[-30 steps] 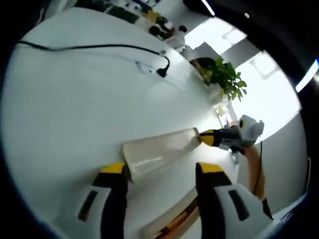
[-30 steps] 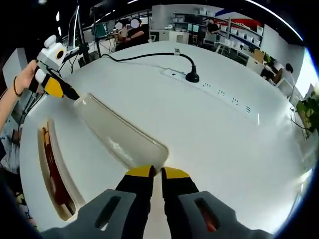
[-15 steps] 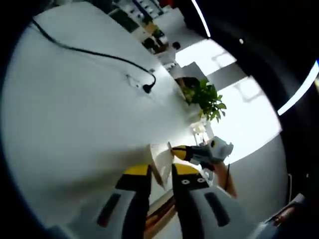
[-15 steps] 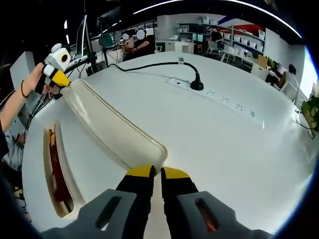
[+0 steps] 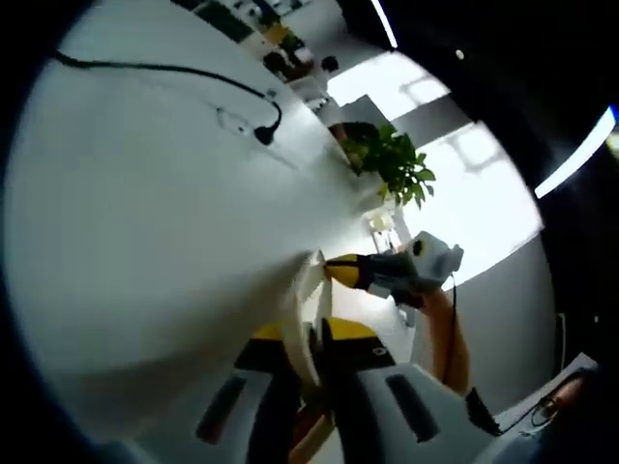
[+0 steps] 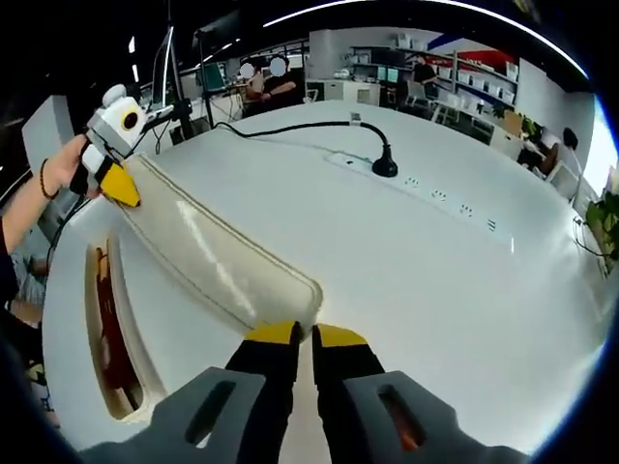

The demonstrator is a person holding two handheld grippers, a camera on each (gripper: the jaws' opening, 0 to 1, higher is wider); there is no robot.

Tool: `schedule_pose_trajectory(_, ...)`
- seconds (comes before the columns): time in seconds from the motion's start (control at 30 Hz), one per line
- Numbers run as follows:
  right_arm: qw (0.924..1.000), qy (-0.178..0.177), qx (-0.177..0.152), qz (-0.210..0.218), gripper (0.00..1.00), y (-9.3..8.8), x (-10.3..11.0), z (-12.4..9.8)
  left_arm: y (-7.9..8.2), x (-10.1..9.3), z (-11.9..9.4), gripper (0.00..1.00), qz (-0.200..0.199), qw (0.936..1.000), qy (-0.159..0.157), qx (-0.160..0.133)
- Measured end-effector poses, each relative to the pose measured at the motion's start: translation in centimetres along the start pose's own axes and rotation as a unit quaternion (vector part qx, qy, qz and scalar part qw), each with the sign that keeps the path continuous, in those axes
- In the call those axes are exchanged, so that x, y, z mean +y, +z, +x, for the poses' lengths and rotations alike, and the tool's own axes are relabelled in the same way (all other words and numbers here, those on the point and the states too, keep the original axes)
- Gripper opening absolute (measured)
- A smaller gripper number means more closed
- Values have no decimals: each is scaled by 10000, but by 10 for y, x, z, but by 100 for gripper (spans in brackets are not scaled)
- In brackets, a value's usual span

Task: Arrange the utensils inside the cutlery case until each visible utensil rests in its matching compartment.

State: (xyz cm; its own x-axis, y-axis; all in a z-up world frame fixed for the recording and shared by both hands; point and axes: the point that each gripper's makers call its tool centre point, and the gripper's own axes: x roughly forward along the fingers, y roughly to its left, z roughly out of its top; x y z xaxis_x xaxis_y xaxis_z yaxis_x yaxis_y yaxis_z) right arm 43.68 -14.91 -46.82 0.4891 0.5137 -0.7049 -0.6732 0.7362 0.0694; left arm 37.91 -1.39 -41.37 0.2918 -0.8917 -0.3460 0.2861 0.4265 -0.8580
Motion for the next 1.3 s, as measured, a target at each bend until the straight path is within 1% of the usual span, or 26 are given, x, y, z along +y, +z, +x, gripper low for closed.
schedule_pose_trajectory(0.07, 10000, 4, -13, -28, 5, 0, 1, 0, 1, 6, -1, 2, 134, 9998, 159, -36)
schedule_pose_trajectory(0.13, 10000, 10, -37, 35, 5, 0, 2, -1, 0, 4, 0, 2, 232, 9996, 141, -41)
schedule_pose_trajectory(0.17, 10000, 16, -63, 68, 5, 0, 2, -1, -1, 4, -1, 2, 358, 9992, 155, -64)
schedule_pose_trajectory(0.23, 9999, 42, -138, 77, 5, 0, 3, -2, 1, 5, -2, 2, 840, 9963, 157, -105)
schedule_pose_trajectory(0.27, 9998, 74, -177, 66, 5, 1, 4, -2, 1, 5, -3, 1, 947, 9953, 166, -84)
schedule_pose_trajectory(0.33, 9997, 130, -215, 6, 5, 2, 5, -3, -3, 2, -2, 1, 947, 9954, 154, -60)
schedule_pose_trajectory(0.43, 9994, 100, -336, -66, 7, 6, 3, -4, -5, 3, -3, 1, 1420, 9897, 200, 4)
schedule_pose_trajectory(0.5, 9987, 67, -512, 6, 11, 7, -1, -4, -3, 3, -5, 1, 1564, 9874, 239, 42)
schedule_pose_trajectory(0.53, 9983, 122, -564, -73, 13, 7, -1, -6, -4, 4, -7, 1, 1851, 9823, 253, 115)
schedule_pose_trajectory(0.57, 9979, 123, -611, -157, 17, 8, -2, -8, -4, 6, -9, 1, 2232, 9740, 294, 236)
schedule_pose_trajectory(0.6, 9970, 98, -691, -323, 21, 9, -4, -10, -6, 8, -10, 1, 2674, 9621, 378, 380)
schedule_pose_trajectory(0.63, 9965, 118, -731, -392, 23, 10, -5, -11, -8, 9, -11, 1, 2906, 9546, 434, 480)
schedule_pose_trajectory(0.67, 9956, 165, -792, -468, 24, 12, -5, -12, -9, 10, -10, 1, 3025, 9501, 544, 523)
schedule_pose_trajectory(0.7, 9946, 216, -824, -591, 24, 13, -4, -13, -11, 10, -11, 1, 3065, 9482, 582, 595)
schedule_pose_trajectory(0.77, 9913, 265, -862, -960, 23, 15, -1, -16, -11, 10, -11, 1, 3277, 9406, 629, 631)
schedule_pose_trajectory(0.83, 9871, 264, -973, -1241, 23, 21, 0, -19, -11, 10, -12, 1, 3526, 9305, 714, 689)
schedule_pose_trajectory(0.9, 9904, 158, -1013, -924, 23, 26, -3, -23, -12, 10, -12, 1, 3641, 9254, 745, 738)
schedule_pose_trajectory(0.93, 9904, 174, -1002, -941, 23, 28, -4, -23, -11, 10, -13, 1, 3746, 9209, 774, 757)
schedule_pose_trajectory(0.97, 9896, 201, -962, -1047, 23, 29, -2, -24, -12, 11, -13, 1, 3781, 9190, 794, 785)
schedule_pose_trajectory(1.0, 9876, 163, -877, -1294, 23, 29, -1, -26, -12, 11, -14, 1, 3844, 9160, 811, 811)
schedule_pose_trajectory(1.07, 9849, 211, -857, -1486, 23, 33, 4, -28, -13, 12, -16, 1, 3989, 9084, 885, 883)
schedule_pose_trajectory(1.1, 9833, 246, -827, -1602, 23, 35, 8, -29, -13, 13, -17, 1, 4088, 9031, 938, 923)
schedule_pose_trajectory(1.13, 9810, 292, -773, -1758, 23, 35, 11, -29, -14, 15, -18, 1, 4179, 8978, 995, 975)
schedule_pose_trajectory(1.2, 9779, 485, -517, -1968, 23, 30, 20, -28, -13, 13, -18, 1, 4236, 8952, 993, 959)
schedule_pose_trajectory(1.27, 9756, 455, -186, -2138, 23, 26, 21, -26, -12, 14, -18, 1, 4292, 8923, 1012, 965)
schedule_pose_trajectory(1.3, 9721, 388, -93, -2310, 23, 27, 22, -25, -12, 14, -18, 1, 4336, 8901, 1008, 982)
